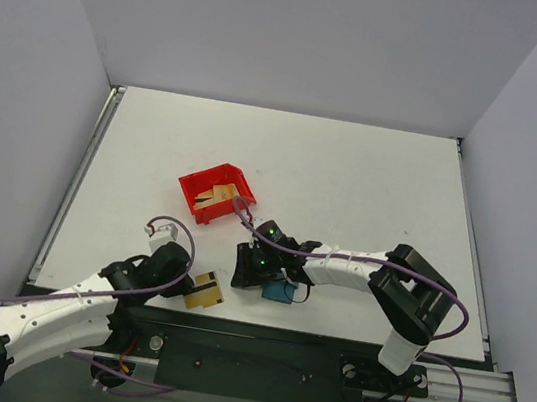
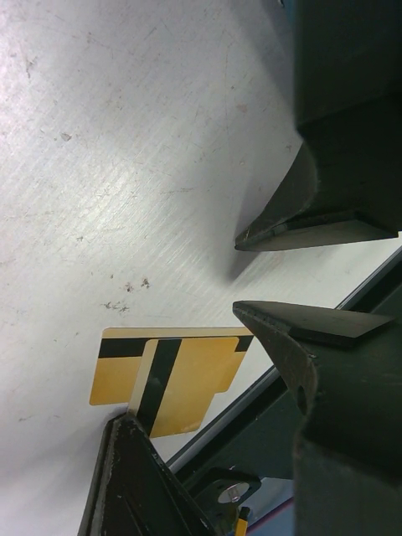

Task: Put the credit cards into the card holder
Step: Pick up the credit card from the center of the board.

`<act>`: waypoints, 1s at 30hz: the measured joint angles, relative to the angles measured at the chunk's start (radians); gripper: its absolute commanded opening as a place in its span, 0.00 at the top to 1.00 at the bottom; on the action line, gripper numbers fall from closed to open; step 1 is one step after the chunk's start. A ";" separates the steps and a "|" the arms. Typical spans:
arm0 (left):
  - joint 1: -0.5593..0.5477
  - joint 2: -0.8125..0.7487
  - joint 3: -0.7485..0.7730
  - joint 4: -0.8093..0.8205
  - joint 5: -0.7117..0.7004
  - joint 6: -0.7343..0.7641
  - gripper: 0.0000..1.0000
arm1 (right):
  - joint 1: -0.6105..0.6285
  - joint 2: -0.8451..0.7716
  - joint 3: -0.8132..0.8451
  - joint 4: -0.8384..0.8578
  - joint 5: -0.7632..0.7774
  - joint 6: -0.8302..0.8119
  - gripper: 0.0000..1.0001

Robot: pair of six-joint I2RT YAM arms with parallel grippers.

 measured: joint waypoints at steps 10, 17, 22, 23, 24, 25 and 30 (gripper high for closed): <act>-0.054 0.064 0.035 -0.028 0.011 -0.055 1.00 | 0.000 0.000 0.000 0.000 0.000 0.000 0.73; -0.108 0.078 0.043 -0.033 0.013 -0.097 1.00 | 0.000 0.000 0.000 0.000 0.000 0.000 0.73; -0.138 0.058 0.042 -0.064 0.023 -0.127 1.00 | 0.000 0.000 0.000 0.000 0.000 0.002 0.73; -0.146 0.055 0.042 -0.069 0.026 -0.134 1.00 | 0.000 0.000 0.000 0.000 0.000 0.002 0.73; -0.153 0.052 0.040 -0.071 0.029 -0.139 1.00 | 0.000 0.000 0.000 0.000 0.000 0.002 0.73; -0.161 0.051 0.040 -0.073 0.031 -0.145 1.00 | 0.000 0.000 0.000 0.000 0.000 0.002 0.73; -0.204 0.064 0.040 -0.063 0.036 -0.178 1.00 | 0.000 0.000 0.000 0.000 0.000 0.002 0.73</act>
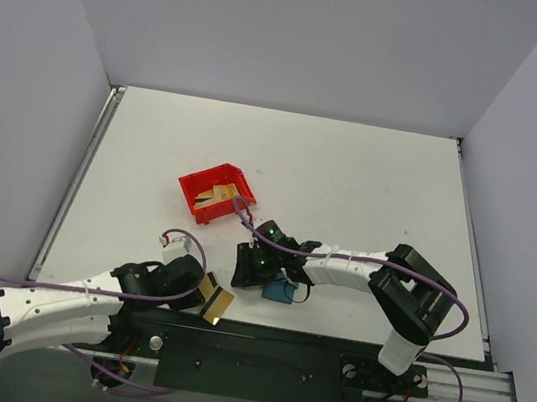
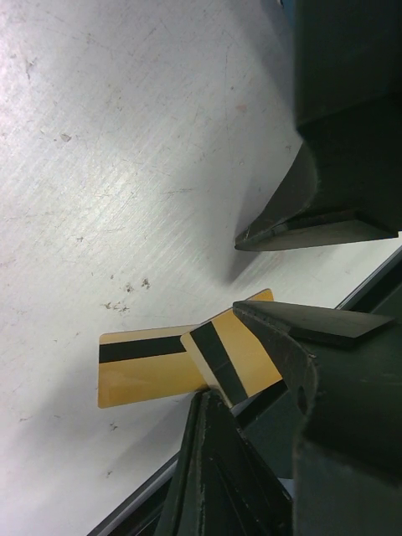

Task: Put the credit cards into the card holder
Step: Pick up the credit card from the center of the board.

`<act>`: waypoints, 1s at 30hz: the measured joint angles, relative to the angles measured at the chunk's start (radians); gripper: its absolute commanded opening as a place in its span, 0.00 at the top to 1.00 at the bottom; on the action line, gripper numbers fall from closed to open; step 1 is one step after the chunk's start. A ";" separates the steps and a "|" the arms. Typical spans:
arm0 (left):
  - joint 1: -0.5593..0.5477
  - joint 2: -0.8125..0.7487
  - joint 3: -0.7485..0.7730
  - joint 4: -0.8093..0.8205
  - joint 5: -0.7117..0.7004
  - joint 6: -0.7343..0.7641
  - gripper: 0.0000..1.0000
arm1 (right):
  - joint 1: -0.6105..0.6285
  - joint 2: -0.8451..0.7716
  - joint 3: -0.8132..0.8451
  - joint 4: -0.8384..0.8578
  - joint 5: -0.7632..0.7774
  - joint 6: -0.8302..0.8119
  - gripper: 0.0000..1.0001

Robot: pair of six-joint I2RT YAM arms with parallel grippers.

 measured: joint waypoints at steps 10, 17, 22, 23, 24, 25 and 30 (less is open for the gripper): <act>-0.148 0.093 0.023 0.068 -0.001 -0.093 1.00 | 0.000 -0.005 -0.003 -0.005 0.007 0.001 0.72; -0.187 0.127 0.053 0.051 -0.005 -0.117 1.00 | 0.000 -0.072 -0.060 -0.021 0.046 0.001 0.60; -0.189 0.106 0.087 -0.059 -0.053 -0.063 0.93 | -0.001 -0.167 -0.145 -0.021 0.048 0.006 0.54; -0.188 0.099 0.099 -0.082 -0.068 -0.047 0.90 | -0.001 -0.187 -0.165 -0.019 0.045 0.011 0.53; -0.188 0.093 0.114 -0.099 -0.085 -0.024 0.89 | -0.001 -0.201 -0.180 -0.014 0.041 0.018 0.53; -0.183 0.090 0.134 -0.112 -0.100 -0.001 0.87 | -0.001 -0.216 -0.200 -0.004 0.034 0.027 0.53; -0.095 0.103 0.210 -0.082 -0.129 0.146 0.85 | 0.009 -0.270 -0.296 0.069 -0.002 0.111 0.53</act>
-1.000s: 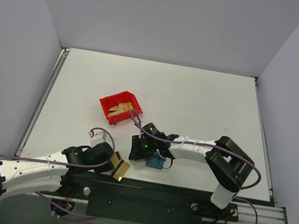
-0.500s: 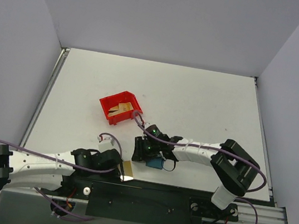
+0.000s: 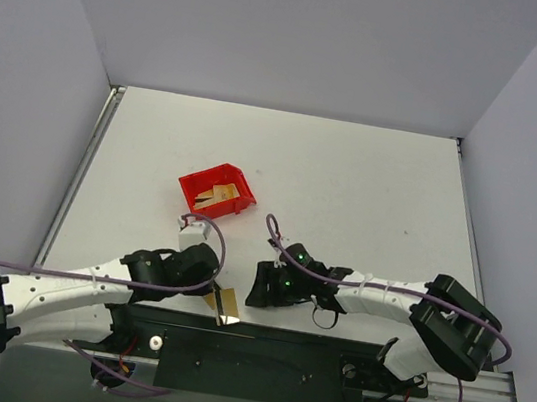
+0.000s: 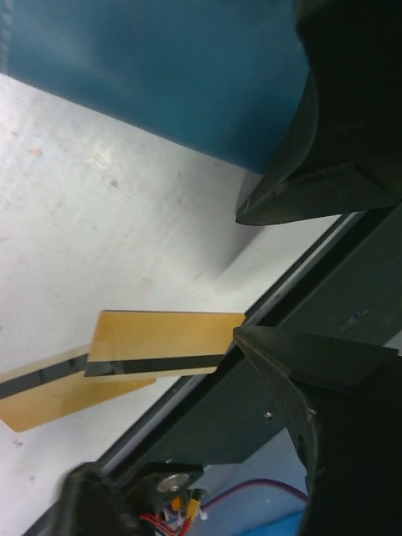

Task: Put the credit cards into the card holder
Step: Pick up the credit card from the center of the board.

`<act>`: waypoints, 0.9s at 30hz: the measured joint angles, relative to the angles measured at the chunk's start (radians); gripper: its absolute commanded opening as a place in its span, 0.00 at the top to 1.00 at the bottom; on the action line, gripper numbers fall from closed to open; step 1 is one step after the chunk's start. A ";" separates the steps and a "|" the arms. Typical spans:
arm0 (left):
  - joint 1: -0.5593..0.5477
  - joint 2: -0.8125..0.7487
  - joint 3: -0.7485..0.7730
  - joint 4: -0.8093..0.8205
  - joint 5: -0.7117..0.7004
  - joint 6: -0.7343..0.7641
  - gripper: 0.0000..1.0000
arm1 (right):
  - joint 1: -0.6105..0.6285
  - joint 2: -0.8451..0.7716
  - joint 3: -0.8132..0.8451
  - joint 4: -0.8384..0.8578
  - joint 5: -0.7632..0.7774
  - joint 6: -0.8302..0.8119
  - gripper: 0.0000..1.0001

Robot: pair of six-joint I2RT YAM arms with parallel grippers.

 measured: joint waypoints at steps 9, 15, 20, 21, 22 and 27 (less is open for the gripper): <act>0.146 0.104 0.003 0.224 0.061 0.232 0.90 | 0.068 -0.005 -0.062 0.140 -0.035 0.161 0.53; 0.146 0.191 -0.005 0.353 0.122 0.295 0.92 | 0.118 0.006 -0.064 0.180 -0.034 0.218 0.53; 0.146 0.231 -0.034 0.407 0.139 0.313 0.95 | 0.129 0.016 -0.066 0.180 -0.031 0.242 0.53; 0.145 0.238 -0.038 0.411 0.141 0.315 0.96 | 0.129 0.023 -0.067 0.180 -0.031 0.247 0.53; 0.146 0.245 -0.040 0.414 0.141 0.315 0.96 | 0.129 0.031 -0.068 0.183 -0.032 0.254 0.53; 0.146 0.266 -0.044 0.425 0.146 0.316 0.97 | 0.130 0.063 -0.068 0.236 -0.057 0.281 0.53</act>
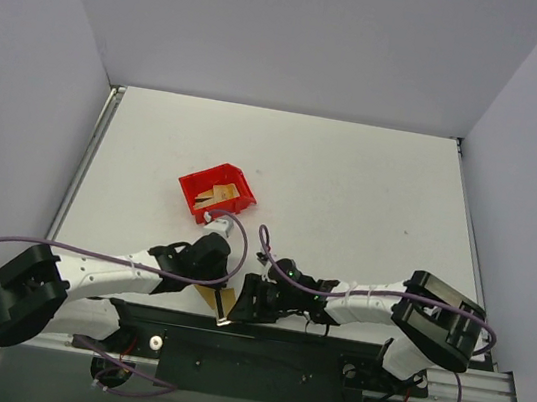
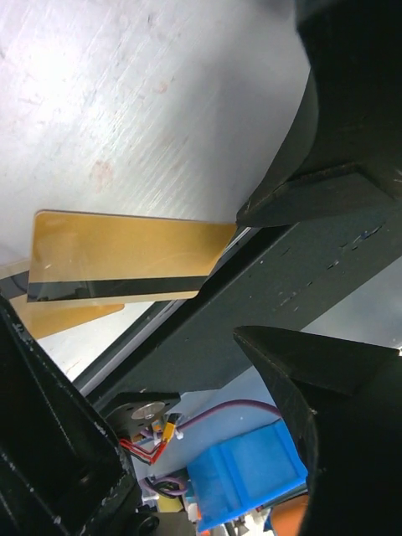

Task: Put the credit cards into the card holder
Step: Pick up the credit card from the center of the board.

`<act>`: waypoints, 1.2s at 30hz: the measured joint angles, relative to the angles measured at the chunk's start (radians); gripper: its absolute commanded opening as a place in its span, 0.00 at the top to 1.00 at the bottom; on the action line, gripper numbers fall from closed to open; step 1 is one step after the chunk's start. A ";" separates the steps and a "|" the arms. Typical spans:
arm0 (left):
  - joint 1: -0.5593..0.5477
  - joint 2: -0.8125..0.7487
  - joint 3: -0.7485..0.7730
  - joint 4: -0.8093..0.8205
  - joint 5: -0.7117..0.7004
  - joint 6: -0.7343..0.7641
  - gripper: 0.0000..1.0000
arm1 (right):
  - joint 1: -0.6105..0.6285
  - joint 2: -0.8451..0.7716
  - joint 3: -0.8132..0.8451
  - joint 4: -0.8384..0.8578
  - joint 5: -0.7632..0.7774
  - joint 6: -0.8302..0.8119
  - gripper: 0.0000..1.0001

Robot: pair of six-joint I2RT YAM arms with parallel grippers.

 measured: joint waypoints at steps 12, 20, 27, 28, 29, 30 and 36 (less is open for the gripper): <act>-0.002 -0.015 -0.042 0.021 0.010 -0.007 0.99 | 0.047 0.047 -0.041 0.064 -0.037 0.056 0.53; -0.012 -0.033 -0.056 0.023 0.010 -0.016 1.00 | 0.051 0.049 -0.042 0.072 -0.029 0.067 0.53; -0.047 -0.035 -0.058 0.023 0.010 -0.032 1.00 | 0.052 0.057 -0.042 0.090 -0.025 0.082 0.53; -0.052 -0.037 -0.061 0.025 0.010 -0.035 1.00 | 0.052 0.059 -0.042 0.094 -0.025 0.084 0.53; -0.056 -0.040 -0.063 0.025 0.009 -0.040 1.00 | 0.052 0.060 -0.042 0.097 -0.025 0.086 0.53; -0.061 -0.043 -0.066 0.027 0.009 -0.047 1.00 | 0.053 0.062 -0.042 0.100 -0.025 0.089 0.53; -0.081 -0.067 -0.084 0.029 0.009 -0.074 1.00 | 0.058 0.066 -0.042 0.111 -0.014 0.101 0.53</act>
